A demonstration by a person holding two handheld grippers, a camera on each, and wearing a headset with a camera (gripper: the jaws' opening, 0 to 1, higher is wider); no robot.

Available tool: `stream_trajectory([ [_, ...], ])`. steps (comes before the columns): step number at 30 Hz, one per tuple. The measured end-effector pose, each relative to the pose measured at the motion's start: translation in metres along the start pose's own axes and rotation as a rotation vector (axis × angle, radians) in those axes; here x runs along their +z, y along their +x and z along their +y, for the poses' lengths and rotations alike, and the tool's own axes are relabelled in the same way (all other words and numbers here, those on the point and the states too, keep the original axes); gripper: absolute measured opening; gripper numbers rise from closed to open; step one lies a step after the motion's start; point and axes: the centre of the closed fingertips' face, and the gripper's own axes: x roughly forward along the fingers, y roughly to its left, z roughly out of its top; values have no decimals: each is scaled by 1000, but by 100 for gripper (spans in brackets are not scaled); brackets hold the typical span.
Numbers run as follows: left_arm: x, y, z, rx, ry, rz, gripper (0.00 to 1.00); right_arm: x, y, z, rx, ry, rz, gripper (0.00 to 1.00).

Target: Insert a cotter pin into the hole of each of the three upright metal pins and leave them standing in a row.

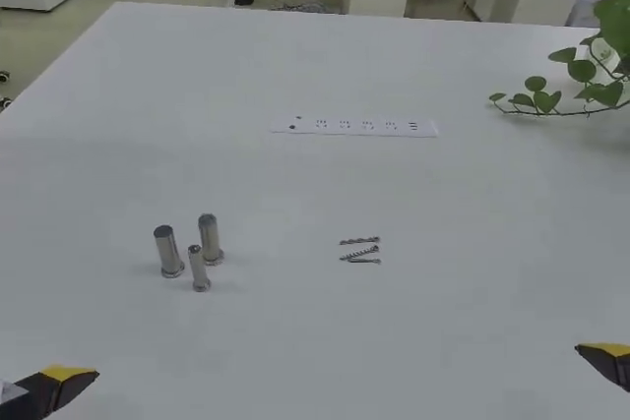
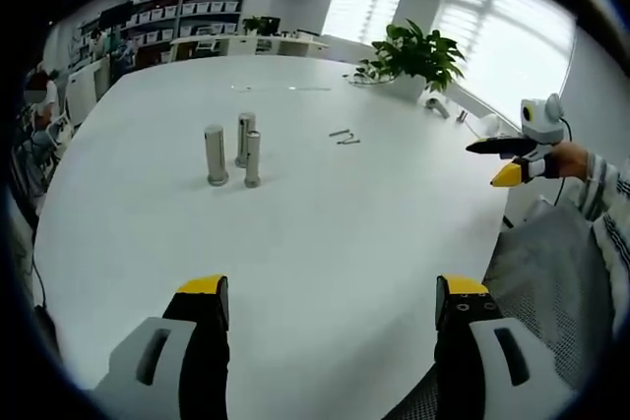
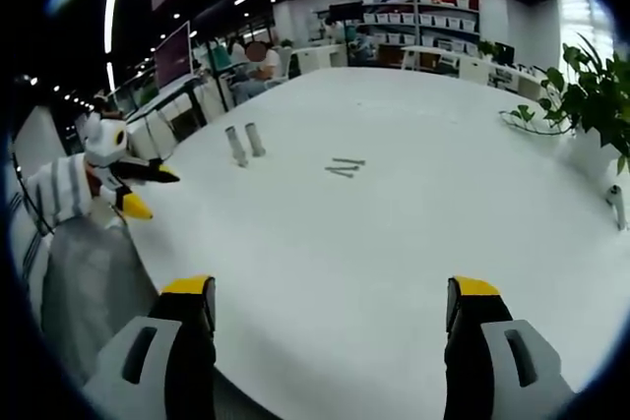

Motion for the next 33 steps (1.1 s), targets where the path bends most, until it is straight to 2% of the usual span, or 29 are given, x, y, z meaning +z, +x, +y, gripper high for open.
stream_trajectory([
  [4, 5, 4, 5, -2, -4, -8, 88, 0, 0, 2, 2, 11, -1, 98],
  [11, 7, 15, 11, -18, 30, 23, 81, -3, 2, 7, 18, 21, 10, 98],
  [16, 16, 18, 17, -9, 40, -3, 74, -7, 3, 9, 25, 21, 27, 96],
  [21, 24, 23, 25, 0, 40, -11, 71, -10, 4, 10, 26, 19, 33, 96],
  [27, 32, 29, 29, 3, 53, -15, 65, -12, 6, 11, 26, 18, 41, 96],
  [33, 41, 36, 33, 7, 73, -20, 59, -11, 6, 12, 34, 38, 23, 96],
])
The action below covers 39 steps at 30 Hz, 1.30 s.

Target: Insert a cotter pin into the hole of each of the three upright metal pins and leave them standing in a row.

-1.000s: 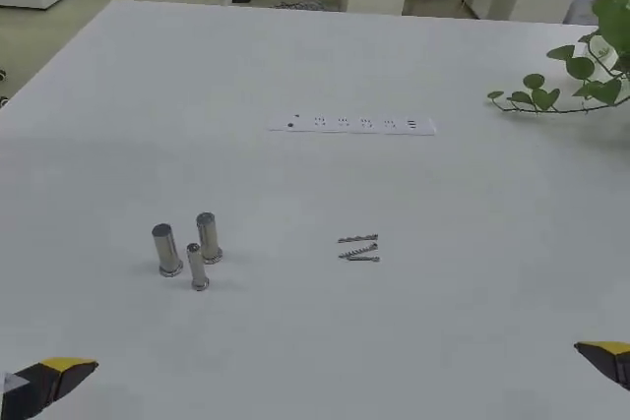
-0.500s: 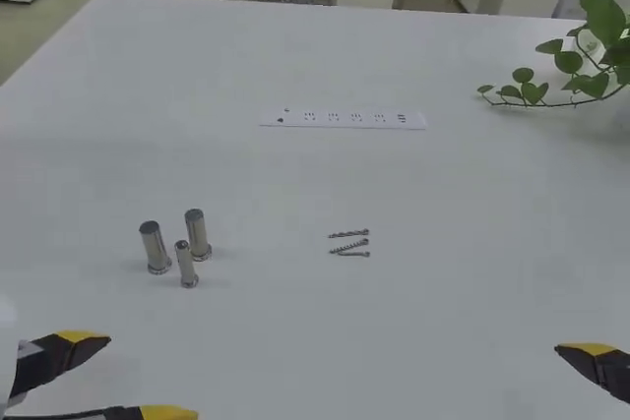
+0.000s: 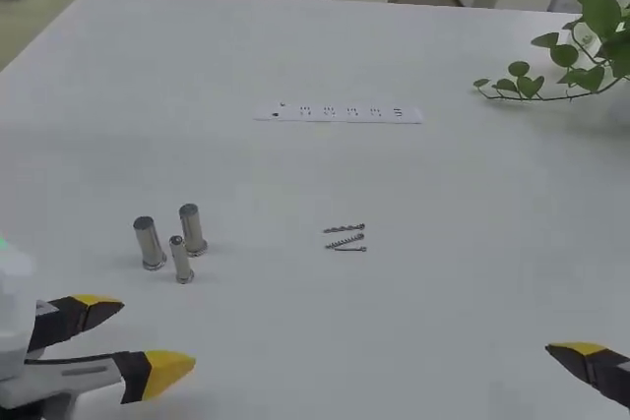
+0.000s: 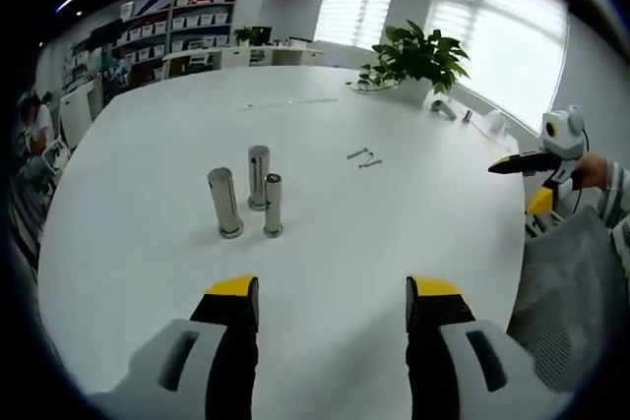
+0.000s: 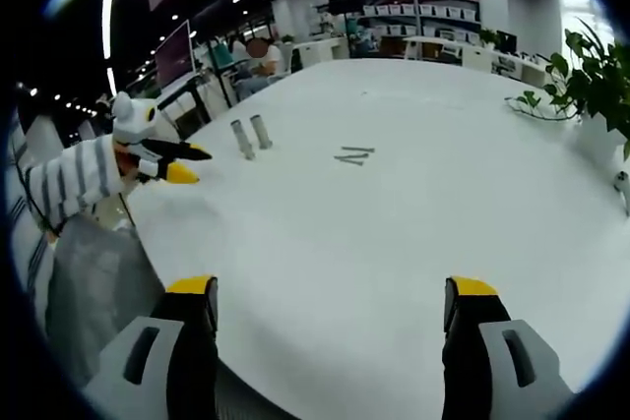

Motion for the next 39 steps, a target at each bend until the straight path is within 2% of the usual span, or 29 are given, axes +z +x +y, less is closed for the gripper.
stream_trajectory([
  [5, 6, 9, 6, 20, 18, -5, 55, 3, 0, -1, 9, 50, -33, 96],
  [10, 12, 17, 9, 31, 22, -14, 49, -1, 0, -1, 4, 39, -18, 96],
  [13, 16, 23, 16, 59, 28, -18, 47, -2, 1, 0, 9, 44, -18, 96],
  [16, 28, 26, 30, 141, 50, -70, 43, -2, 1, 1, 7, 46, -15, 97],
  [22, 36, 36, 34, 152, 30, -98, 32, 0, 2, 2, 8, 49, -22, 97],
  [27, 35, 45, 40, 168, 13, -96, 26, 0, 1, 2, 10, 49, -24, 97],
  [30, 34, 48, 44, 185, 10, -89, 26, 0, 1, 2, 9, 48, -21, 97],
  [34, 38, 51, 45, 181, -14, -103, 25, -1, 1, 2, 9, 50, -21, 97],
  [37, 40, 52, 46, 178, -8, -110, 23, -1, 1, 2, 9, 50, -19, 96],
  [39, 42, 53, 50, 190, -20, -118, 23, -1, 1, 2, 9, 49, -25, 96],
])
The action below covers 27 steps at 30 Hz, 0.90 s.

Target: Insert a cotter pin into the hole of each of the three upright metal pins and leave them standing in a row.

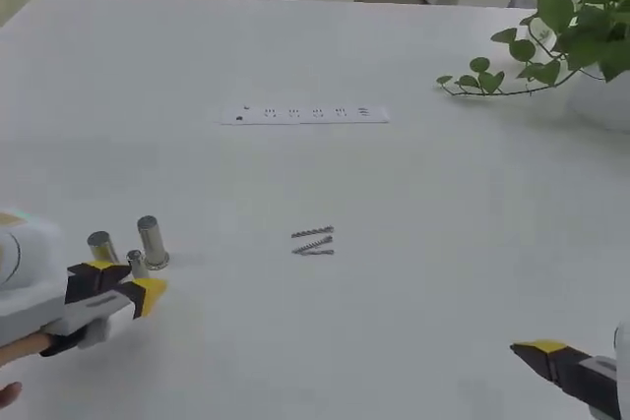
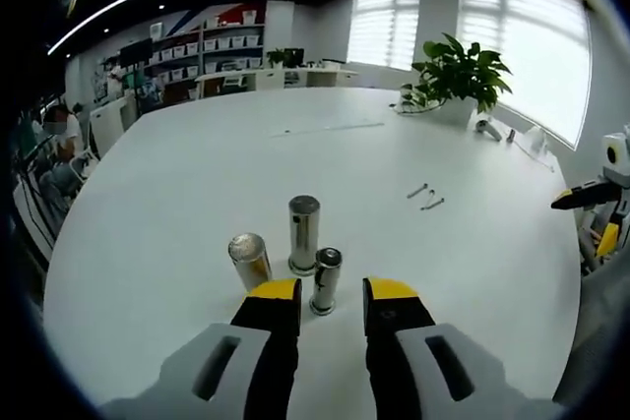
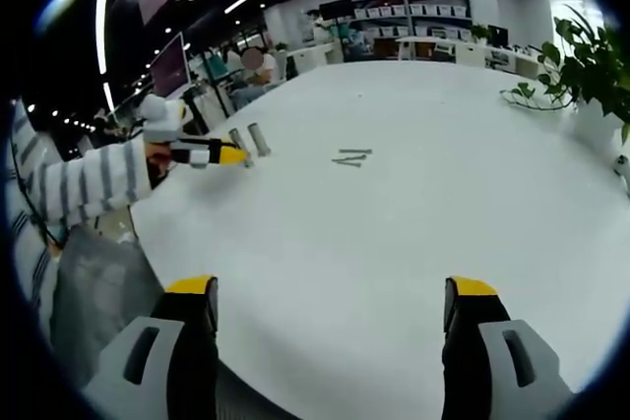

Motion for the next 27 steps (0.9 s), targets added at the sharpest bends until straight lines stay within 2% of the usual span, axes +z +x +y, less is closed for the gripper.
stream_trajectory([
  [4, -2, 2, 3, 0, -16, 11, 23, -2, -1, -1, -1, 0, 4, 96],
  [10, -7, 5, 4, -4, 8, 32, 21, -3, -1, -2, -2, 4, 6, 95],
  [15, -6, 9, 1, -11, 31, 24, 21, -3, -1, -2, -3, 7, 5, 95],
  [22, -5, 11, 0, -12, 20, 13, 19, -5, -1, 0, 0, 8, 11, 95],
  [27, -8, 12, 1, -14, 12, 22, 15, -6, -2, -2, -5, 18, 13, 94],
])
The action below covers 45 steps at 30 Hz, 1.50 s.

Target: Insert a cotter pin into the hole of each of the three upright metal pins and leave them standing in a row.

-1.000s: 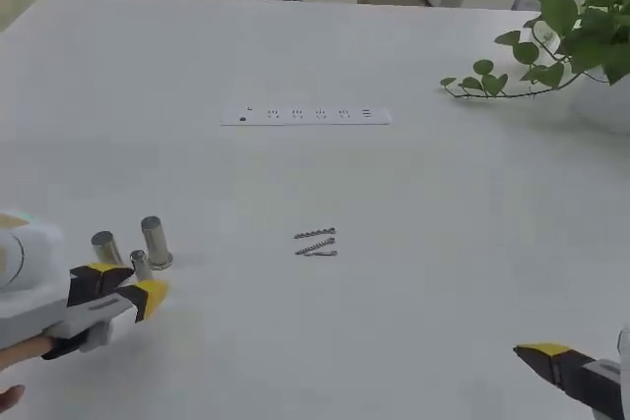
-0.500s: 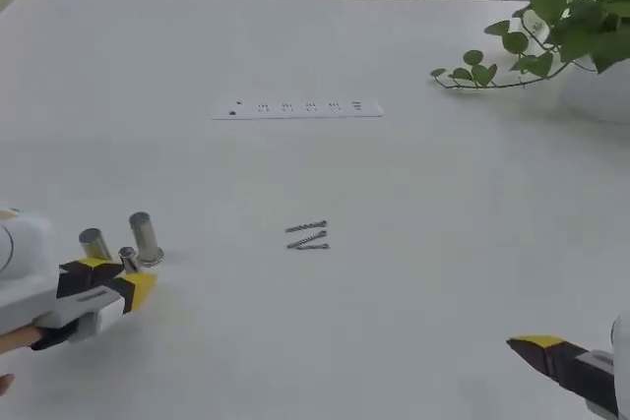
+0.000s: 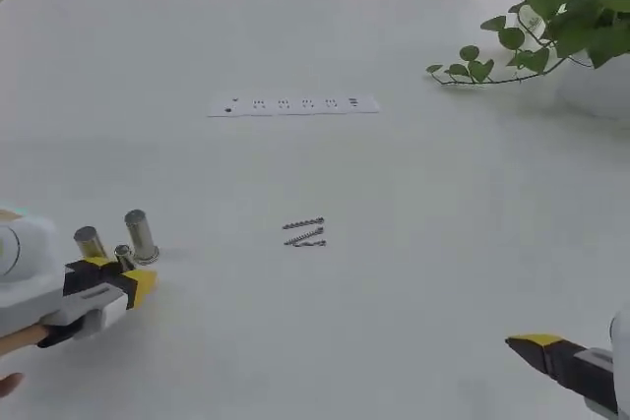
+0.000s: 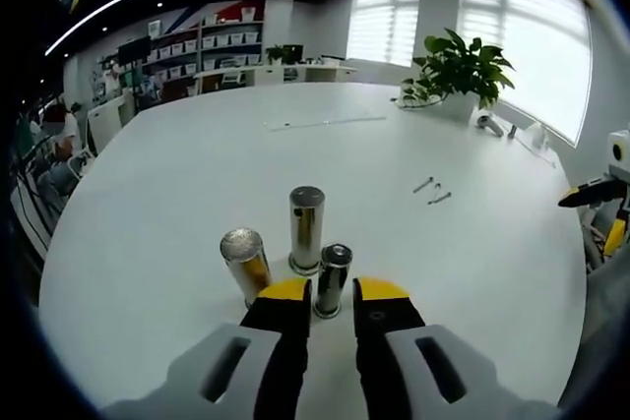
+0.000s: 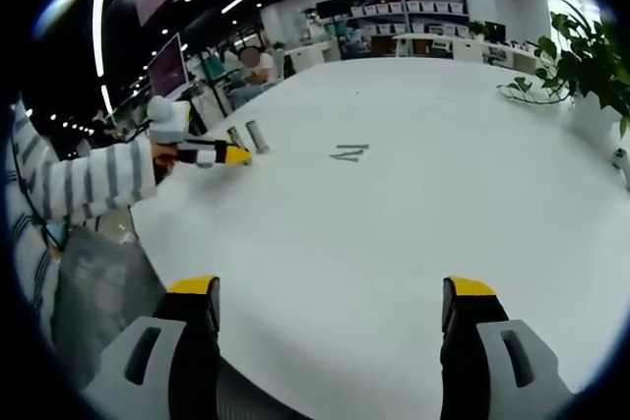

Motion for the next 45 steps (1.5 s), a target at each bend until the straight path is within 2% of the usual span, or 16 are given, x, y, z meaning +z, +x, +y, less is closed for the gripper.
stream_trajectory([
  [9, 2, -1, 4, 20, -2, -20, 12, -2, 0, 1, 6, 17, -1, 93],
  [11, 3, -2, 4, 25, 38, -22, 12, -2, -1, 1, 9, 22, 1, 91],
  [14, 4, -2, -1, 6, 41, -27, 10, -2, -1, 1, 10, 25, 1, 90],
  [16, 5, -2, 0, 15, 52, -35, 8, -1, -1, 2, 10, 25, 1, 90],
  [24, 4, -2, -1, 8, 20, -39, 8, -1, -1, 2, 10, 26, -2, 89],
  [25, 4, -2, -1, 5, 10, -37, 8, -1, -1, 2, 10, 26, -2, 89],
  [27, 4, -3, -4, -16, -48, -29, 7, -2, -1, 3, 15, 32, 0, 89],
  [28, 4, -3, -4, -17, -42, -29, 7, -1, -1, 3, 18, 37, -1, 89],
  [30, 3, -4, -4, -6, 36, -29, 7, -1, 0, 4, 21, 36, -3, 89],
  [31, 3, -4, -6, -7, 22, -28, 7, -1, 0, 4, 21, 35, -2, 89],
  [36, 2, -5, -5, 3, 35, -23, 7, 0, 1, 5, 25, 30, 1, 88],
  [38, 1, -7, 0, 38, 6, -15, 7, 1, 1, 5, 28, 27, 0, 88],
  [43, 1, -12, 0, 48, 23, -16, 7, 0, 1, 6, 31, 27, 3, 88],
  [45, 4, -16, 2, 67, 6, -31, 7, -1, 2, 7, 34, 26, 5, 88],
])
